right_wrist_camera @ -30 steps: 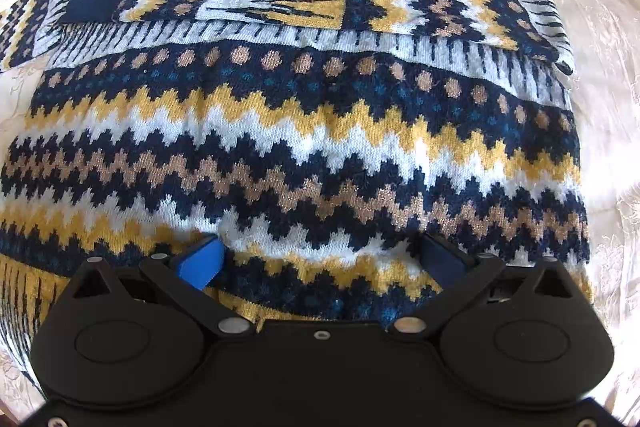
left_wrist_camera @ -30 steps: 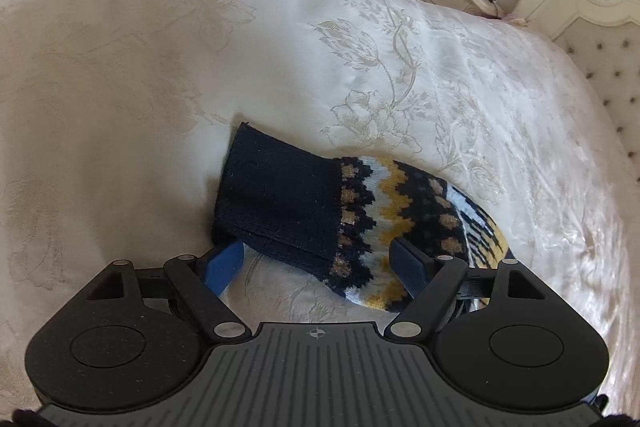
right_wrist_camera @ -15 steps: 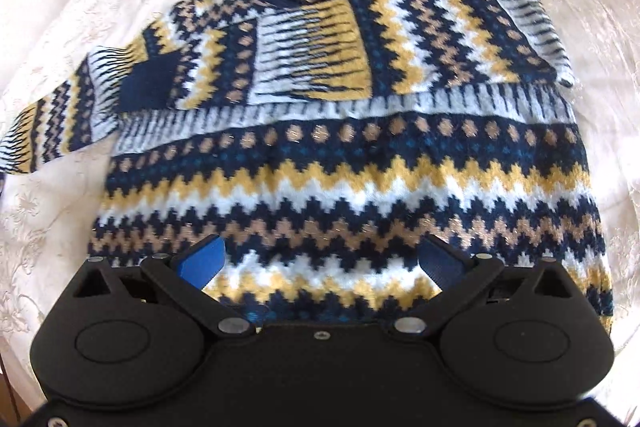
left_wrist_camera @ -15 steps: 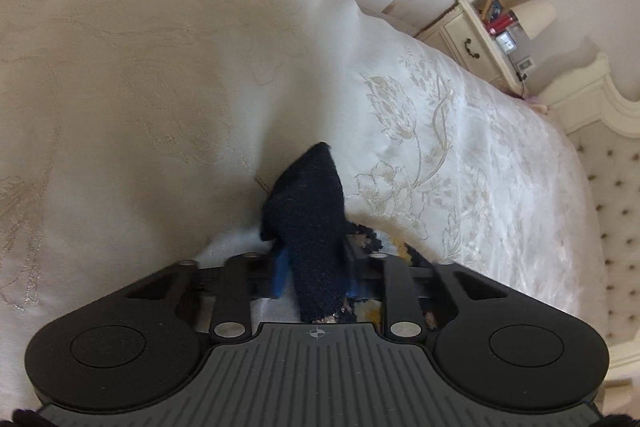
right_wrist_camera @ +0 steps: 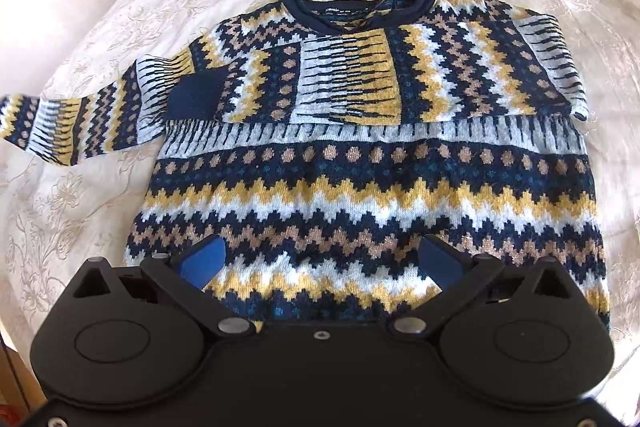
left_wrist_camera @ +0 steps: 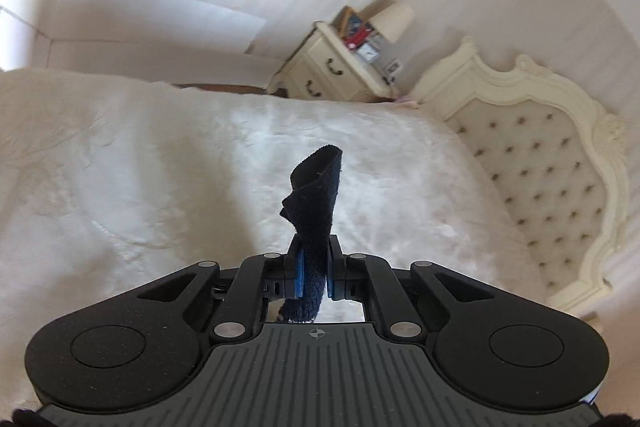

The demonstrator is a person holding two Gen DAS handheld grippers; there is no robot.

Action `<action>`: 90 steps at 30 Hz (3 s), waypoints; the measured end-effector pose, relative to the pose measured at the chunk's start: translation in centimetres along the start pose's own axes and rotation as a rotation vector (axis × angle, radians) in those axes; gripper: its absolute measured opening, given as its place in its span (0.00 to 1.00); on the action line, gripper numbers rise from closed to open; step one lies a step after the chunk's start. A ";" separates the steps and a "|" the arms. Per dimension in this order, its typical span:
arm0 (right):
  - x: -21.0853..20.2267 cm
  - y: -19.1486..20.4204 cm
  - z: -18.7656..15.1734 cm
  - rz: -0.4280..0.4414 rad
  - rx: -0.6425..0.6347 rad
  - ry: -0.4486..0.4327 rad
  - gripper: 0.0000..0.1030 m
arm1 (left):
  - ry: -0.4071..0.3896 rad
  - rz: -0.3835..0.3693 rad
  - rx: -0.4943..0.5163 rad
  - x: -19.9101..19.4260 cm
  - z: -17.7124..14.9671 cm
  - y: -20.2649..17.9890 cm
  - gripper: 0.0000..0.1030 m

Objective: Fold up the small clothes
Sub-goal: 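Grasp the navy cuff with the left gripper and lift it, then lay the held sleeve across the sweater body and open the left gripper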

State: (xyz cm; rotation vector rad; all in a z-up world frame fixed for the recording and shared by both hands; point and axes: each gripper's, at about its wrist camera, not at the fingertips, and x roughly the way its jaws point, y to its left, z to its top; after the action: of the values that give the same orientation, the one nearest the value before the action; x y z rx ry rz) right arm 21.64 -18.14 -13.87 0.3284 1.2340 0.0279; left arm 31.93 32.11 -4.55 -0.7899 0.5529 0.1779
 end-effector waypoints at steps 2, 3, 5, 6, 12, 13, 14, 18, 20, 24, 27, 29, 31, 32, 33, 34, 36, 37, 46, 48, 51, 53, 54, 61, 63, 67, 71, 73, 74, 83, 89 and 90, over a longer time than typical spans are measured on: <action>-0.4 -0.5 -0.3 0.013 0.002 -0.001 0.99 | -0.010 -0.069 0.038 -1.2 -0.3 -3.1 0.09; -0.6 -0.8 -0.5 0.019 0.003 -0.003 0.99 | -0.013 -0.094 0.055 -1.7 -0.6 -4.6 0.09; -1.0 -1.5 -0.7 0.039 0.010 0.002 1.00 | -0.014 -0.139 0.091 -2.4 -1.6 -7.6 0.09; -1.3 -1.9 -0.8 0.048 0.016 0.005 0.99 | -0.012 -0.161 0.105 -2.7 -2.3 -9.0 0.09; -3.5 -4.8 -1.5 0.066 0.025 -0.026 1.00 | 0.027 -0.272 0.189 -3.2 -7.8 -16.6 0.09; -3.9 -5.4 -1.7 0.067 0.025 -0.032 0.99 | 0.041 -0.285 0.206 -3.0 -8.9 -17.7 0.09; -4.3 -6.0 -1.8 0.069 0.027 -0.038 1.00 | 0.060 -0.298 0.217 -2.8 -10.2 -18.7 0.09; -5.6 -8.3 -2.1 0.075 0.044 -0.057 0.99 | 0.143 -0.331 0.236 -1.2 -15.8 -22.0 0.09; -6.2 -9.5 -2.3 0.078 0.053 -0.064 0.99 | 0.186 -0.339 0.259 -0.3 -18.9 -23.5 0.09; -7.1 -11.5 -2.6 0.079 0.063 -0.075 0.99 | 0.269 -0.337 0.294 2.0 -24.7 -25.7 0.09; -7.7 -13.0 -2.8 0.077 0.067 -0.079 0.99 | 0.346 -0.314 0.338 4.4 -28.6 -26.8 0.12; -7.9 -13.8 -2.9 0.074 0.071 -0.079 0.99 | 0.402 -0.308 0.376 4.5 -31.0 -27.9 0.23; -7.9 -14.5 -2.9 0.071 0.075 -0.076 0.99 | 0.443 -0.316 0.416 4.5 -33.2 -28.5 0.31; -7.9 -14.7 -2.8 0.070 0.077 -0.074 0.99 | 0.451 -0.316 0.437 4.3 -33.8 -28.6 0.32; -7.9 -14.9 -2.8 0.069 0.081 -0.073 0.99 | 0.454 -0.320 0.459 4.0 -34.2 -28.7 0.33; -7.9 -15.1 -2.7 0.069 0.086 -0.072 0.99 | 0.455 -0.326 0.482 3.6 -34.6 -28.7 0.36; -7.8 -15.2 -2.5 0.075 0.095 -0.073 0.99 | 0.456 -0.338 0.532 2.8 -35.1 -28.6 0.39; -7.7 -15.2 -2.3 0.076 0.097 -0.074 0.99 | 0.456 -0.339 0.564 2.2 -35.4 -28.5 0.40; -5.9 -13.9 0.6 0.084 0.097 -0.108 0.99 | 0.477 -0.109 0.722 2.3 -32.8 -21.4 0.42; -5.3 -13.6 1.6 0.079 0.095 -0.115 0.99 | 0.487 -0.054 0.725 3.0 -31.7 -19.7 0.42; -4.4 -13.3 3.0 0.066 0.102 -0.122 0.99 | 0.498 0.006 0.736 4.1 -30.3 -17.8 0.42; -3.9 -13.2 3.8 0.055 0.106 -0.127 0.99 | 0.503 0.029 0.753 4.9 -29.5 -16.9 0.42; -3.6 -13.1 4.2 0.051 0.107 -0.129 0.99 | 0.507 0.035 0.760 5.3 -29.3 -16.6 0.42; -1.7 -13.2 6.8 0.023 0.113 -0.129 0.99 | 0.544 0.035 0.773 8.9 -28.6 -16.0 0.42; -1.0 -13.5 7.7 0.015 0.117 -0.128 0.99 | 0.554 0.034 0.786 10.2 -28.9 -16.0 0.42; 0.5 -14.5 9.2 0.000 0.131 -0.128 0.99 | 0.571 0.078 0.833 12.6 -29.7 -15.5 0.42; 2.0 -15.8 10.5 -0.008 0.150 -0.118 0.99 | 0.600 0.085 0.773 14.1 -29.8 -13.7 0.42; 2.9 -16.7 10.9 -0.005 0.166 -0.105 0.99 | 0.600 0.073 0.750 14.3 -29.7 -13.2 0.42; 3.4 -17.0 11.1 -0.001 0.174 -0.095 0.99 | 0.598 0.068 0.742 14.3 -29.7 -13.1 0.43; 5.7 -18.7 11.7 0.020 0.244 -0.019 0.82 | 0.563 0.044 0.744 13.7 -30.3 -13.0 0.50; 4.5 -18.7 12.2 0.010 0.202 -0.023 0.20 | 0.562 0.070 0.795 13.5 -30.7 -13.9 0.52; 3.9 -18.2 12.4 0.003 0.167 -0.041 0.19 | 0.560 0.081 0.824 13.3 -30.8 -14.4 0.52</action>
State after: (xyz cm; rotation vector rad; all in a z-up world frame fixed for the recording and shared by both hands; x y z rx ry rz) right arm 31.59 -37.57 -18.61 0.4740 1.1978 -0.0798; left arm 35.79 -0.64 -20.21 0.0061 1.0917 -0.2055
